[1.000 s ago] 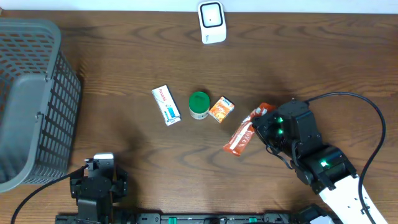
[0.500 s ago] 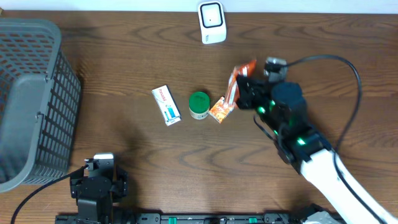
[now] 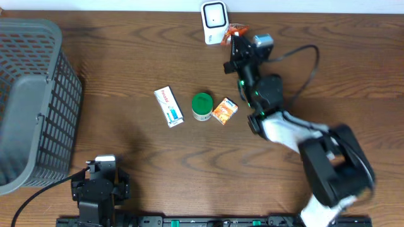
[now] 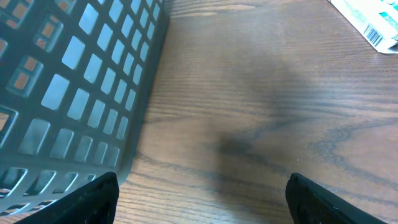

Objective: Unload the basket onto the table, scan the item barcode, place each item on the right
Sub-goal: 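Hold the TOP bar in front of the white scanner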

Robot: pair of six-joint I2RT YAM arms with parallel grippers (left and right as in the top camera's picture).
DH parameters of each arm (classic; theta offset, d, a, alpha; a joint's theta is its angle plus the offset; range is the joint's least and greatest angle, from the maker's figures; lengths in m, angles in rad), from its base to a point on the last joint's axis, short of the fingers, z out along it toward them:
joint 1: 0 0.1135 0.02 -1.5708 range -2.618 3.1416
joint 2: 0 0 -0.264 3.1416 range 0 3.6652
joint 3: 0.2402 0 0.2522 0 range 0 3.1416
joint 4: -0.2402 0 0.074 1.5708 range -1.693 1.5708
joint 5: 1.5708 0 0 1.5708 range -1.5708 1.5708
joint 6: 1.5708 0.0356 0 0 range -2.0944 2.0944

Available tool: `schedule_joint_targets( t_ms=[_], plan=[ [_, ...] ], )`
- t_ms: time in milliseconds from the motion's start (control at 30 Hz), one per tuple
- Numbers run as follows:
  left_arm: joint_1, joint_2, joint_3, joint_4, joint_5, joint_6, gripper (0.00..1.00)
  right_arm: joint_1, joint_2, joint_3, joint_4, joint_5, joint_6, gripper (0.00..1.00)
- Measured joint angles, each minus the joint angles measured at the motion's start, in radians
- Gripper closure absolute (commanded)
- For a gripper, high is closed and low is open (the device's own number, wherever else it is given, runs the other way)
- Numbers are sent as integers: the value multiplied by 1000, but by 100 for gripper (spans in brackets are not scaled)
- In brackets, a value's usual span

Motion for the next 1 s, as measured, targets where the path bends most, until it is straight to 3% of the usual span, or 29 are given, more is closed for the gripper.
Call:
schedule_joint_targets(
  t_ms=[200, 633, 767, 1000],
  plan=[
    [0, 0, 0, -1, 0, 0, 14, -27, 267, 314, -21, 10, -92, 99],
    [0, 0, 0, -1, 0, 0, 14, -27, 647, 1033, -332, 10, -276, 99],
    [0, 0, 0, -1, 0, 0, 14, -27, 751, 1145, -401, 10, -315, 99],
    [0, 0, 0, -1, 0, 0, 14, -27, 786, 1172, -520, 3, -340, 99]
  ],
)
